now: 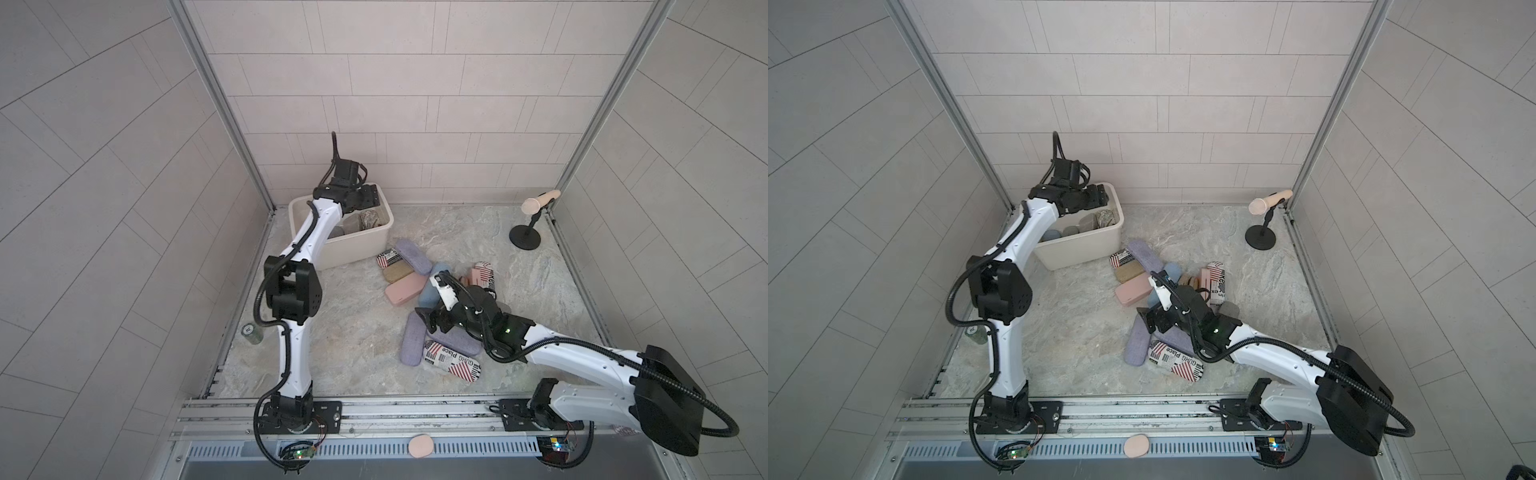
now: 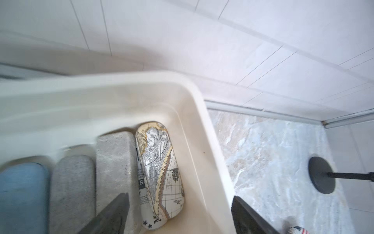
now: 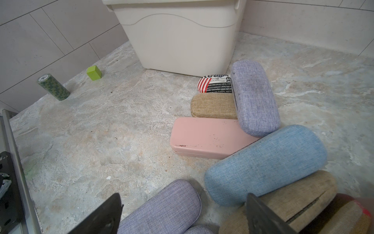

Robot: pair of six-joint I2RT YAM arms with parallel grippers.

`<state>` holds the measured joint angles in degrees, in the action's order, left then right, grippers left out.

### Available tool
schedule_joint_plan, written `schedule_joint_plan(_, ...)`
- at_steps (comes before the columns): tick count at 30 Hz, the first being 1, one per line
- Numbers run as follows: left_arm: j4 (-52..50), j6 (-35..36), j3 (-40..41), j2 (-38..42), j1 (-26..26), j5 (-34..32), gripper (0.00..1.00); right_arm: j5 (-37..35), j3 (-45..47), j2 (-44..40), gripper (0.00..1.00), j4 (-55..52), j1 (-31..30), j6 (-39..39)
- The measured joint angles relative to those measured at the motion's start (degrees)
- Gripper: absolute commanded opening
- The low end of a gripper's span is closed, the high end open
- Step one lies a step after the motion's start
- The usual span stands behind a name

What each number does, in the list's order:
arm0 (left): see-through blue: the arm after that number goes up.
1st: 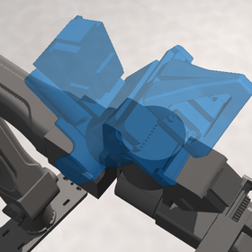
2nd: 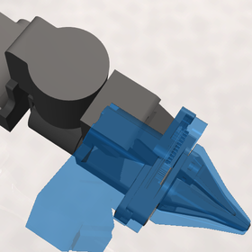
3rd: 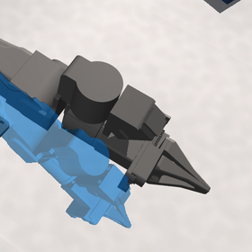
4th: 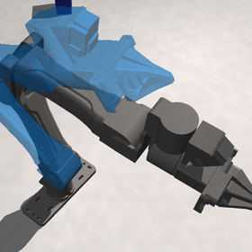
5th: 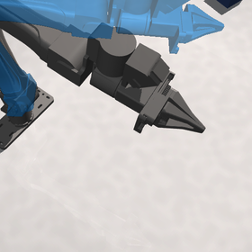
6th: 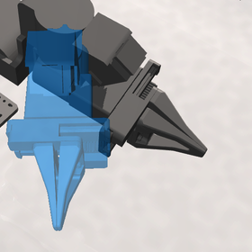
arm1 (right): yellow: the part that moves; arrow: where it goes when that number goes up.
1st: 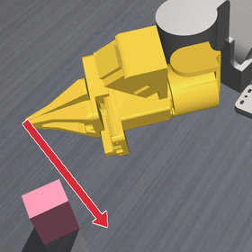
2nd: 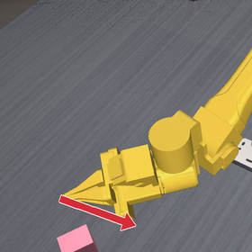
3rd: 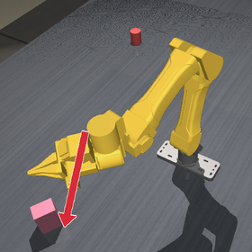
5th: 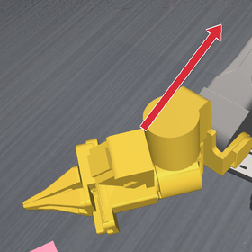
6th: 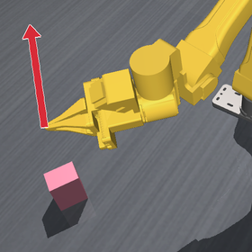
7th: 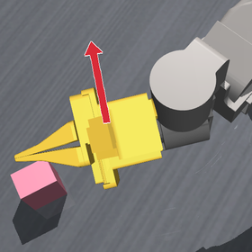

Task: Put the glasses cases into the storage boxes
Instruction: Place the glasses case in the storage box.

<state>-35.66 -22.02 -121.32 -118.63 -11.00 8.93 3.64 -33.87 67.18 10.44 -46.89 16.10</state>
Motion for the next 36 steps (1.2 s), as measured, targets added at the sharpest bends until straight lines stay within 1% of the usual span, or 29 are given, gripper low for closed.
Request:
schedule_joint_plan(3,-0.1,1.0,3.0,7.8,1.7,-1.8,0.83,0.0,0.0,0.0,0.96,0.0,0.0,0.0)
schedule_joint_plan(5,-1.1,2.3,5.0,11.6,2.5,-3.2,0.83,0.0,0.0,0.0,0.96,0.0,-0.1,0.0)
schedule_joint_plan(8,-2.6,4.6,9.3,14.9,3.0,-4.0,0.82,0.0,0.0,0.0,0.96,0.0,-0.1,0.0)
schedule_joint_plan(12,-6.2,9.3,14.8,15.5,2.2,-3.5,0.82,0.0,0.0,0.0,0.96,0.0,-0.1,0.0)
schedule_joint_plan(14,-8.5,12.2,16.0,15.0,1.7,-3.6,0.82,0.0,-0.1,0.0,0.96,-0.2,-0.1,0.0)
schedule_joint_plan(19,-12.0,19.1,16.1,13.5,0.0,-5.7,0.84,0.0,-1.9,0.0,0.96,-0.6,-0.3,0.0)
schedule_joint_plan(22,-12.6,20.5,15.8,12.3,-0.4,-5.9,0.84,0.0,-2.4,0.3,0.96,-0.6,-0.3,0.0)
schedule_joint_plan(24,-13.0,20.2,15.8,11.5,-0.8,-6.7,0.84,0.0,-2.5,0.7,0.96,-0.6,-0.3,0.0)
schedule_joint_plan(25,-13.3,19.3,15.8,11.2,-0.9,-8.2,0.84,0.0,-2.5,0.8,0.96,-0.7,-0.3,0.0)
schedule_joint_plan(30,-12.6,13.4,17.0,13.0,0.2,-17.6,0.82,0.0,-2.5,1.1,0.96,-0.8,-0.3,0.0)
schedule_joint_plan(33,-11.4,9.7,19.2,16.3,3.0,-21.4,0.81,0.0,-2.5,1.1,0.96,-0.8,-0.4,0.0)
schedule_joint_plan(36,-11.0,6.8,19.8,18.6,7.2,-23.0,0.79,0.0,-2.5,1.1,0.96,-0.9,-0.4,0.0)
